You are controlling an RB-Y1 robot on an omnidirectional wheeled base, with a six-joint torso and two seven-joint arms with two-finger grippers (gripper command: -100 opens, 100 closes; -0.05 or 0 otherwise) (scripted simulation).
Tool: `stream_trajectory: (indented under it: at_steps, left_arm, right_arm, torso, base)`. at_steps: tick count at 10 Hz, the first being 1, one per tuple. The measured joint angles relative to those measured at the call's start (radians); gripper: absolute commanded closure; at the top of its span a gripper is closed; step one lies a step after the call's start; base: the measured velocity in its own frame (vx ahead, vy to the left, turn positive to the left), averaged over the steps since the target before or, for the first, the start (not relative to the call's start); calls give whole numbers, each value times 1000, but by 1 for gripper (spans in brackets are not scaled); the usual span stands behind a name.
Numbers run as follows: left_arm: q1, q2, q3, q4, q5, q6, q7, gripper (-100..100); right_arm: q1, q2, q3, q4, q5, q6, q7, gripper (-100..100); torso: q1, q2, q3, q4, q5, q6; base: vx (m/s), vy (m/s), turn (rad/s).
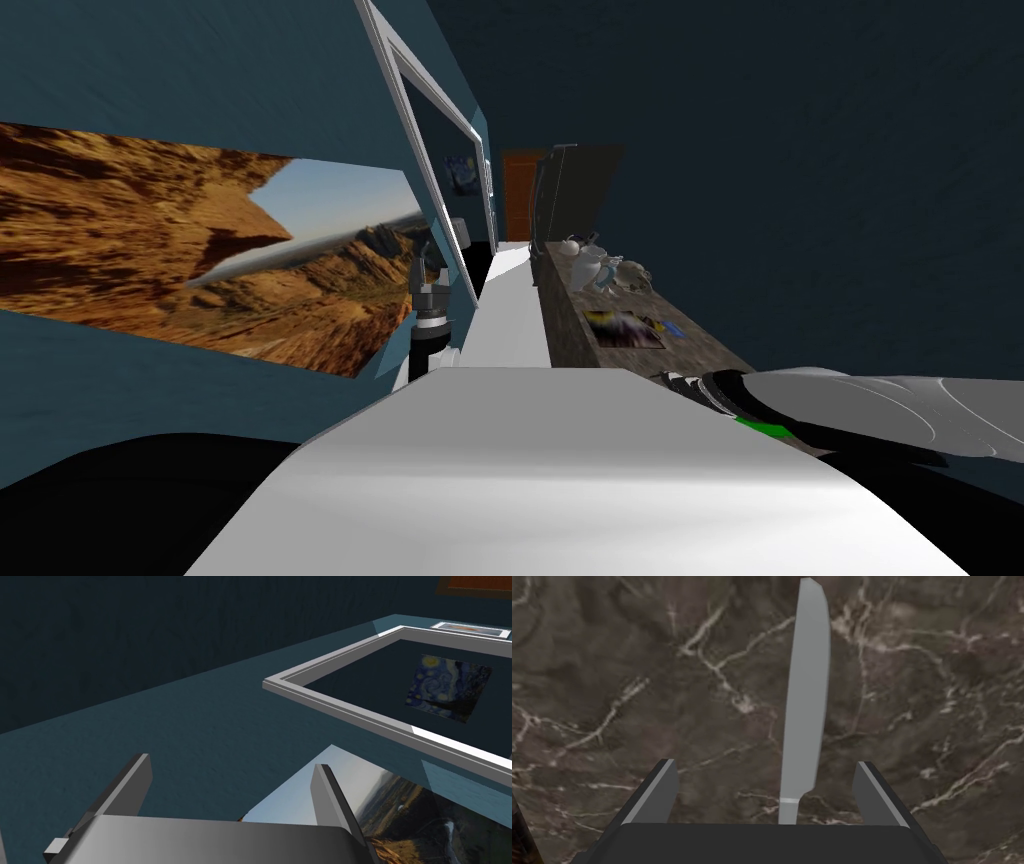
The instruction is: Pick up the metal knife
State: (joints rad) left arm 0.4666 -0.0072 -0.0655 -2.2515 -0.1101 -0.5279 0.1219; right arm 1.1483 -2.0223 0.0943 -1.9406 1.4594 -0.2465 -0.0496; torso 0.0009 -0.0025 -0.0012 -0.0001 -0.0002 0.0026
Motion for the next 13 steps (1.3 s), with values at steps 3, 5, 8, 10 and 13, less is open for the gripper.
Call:
stream_trajectory:
  at_steps: [3,5,8,10,13]
  left_arm:
    - [0,0,0,0,0,0,0,0]
    - [0,0,0,0,0,0,0,0]
    - [0,0,0,0,0,0,0,0]
    - [0,0,0,0,0,0,0,0]
    - [0,0,0,0,0,0,0,0]
  right_arm:
    - [98,166,-197,10,123,-143,-6,-100]
    - [69,157,-186,6,94,-131,6,-100]
    - [69,175,-170,34,49,-120,34,-100]
    - [43,205,-152,73,5,-134,88,-100]
    - [-32,257,-47,137,-59,-146,148,-100]
  torso:
    - [-1,3,2,1,0,1]
    - [-1,2,1,0,0,0]
    - [1,5,3,1,0,-1]
    - [0,5,3,1,0,0]
    - [-2,3,2,2,-2,-3]
  base:
    - [-1,-1,-5]
    - [0,0,0]
    - [-53,18,249]
    - [-24,6,22]
    - [-56,23,270]
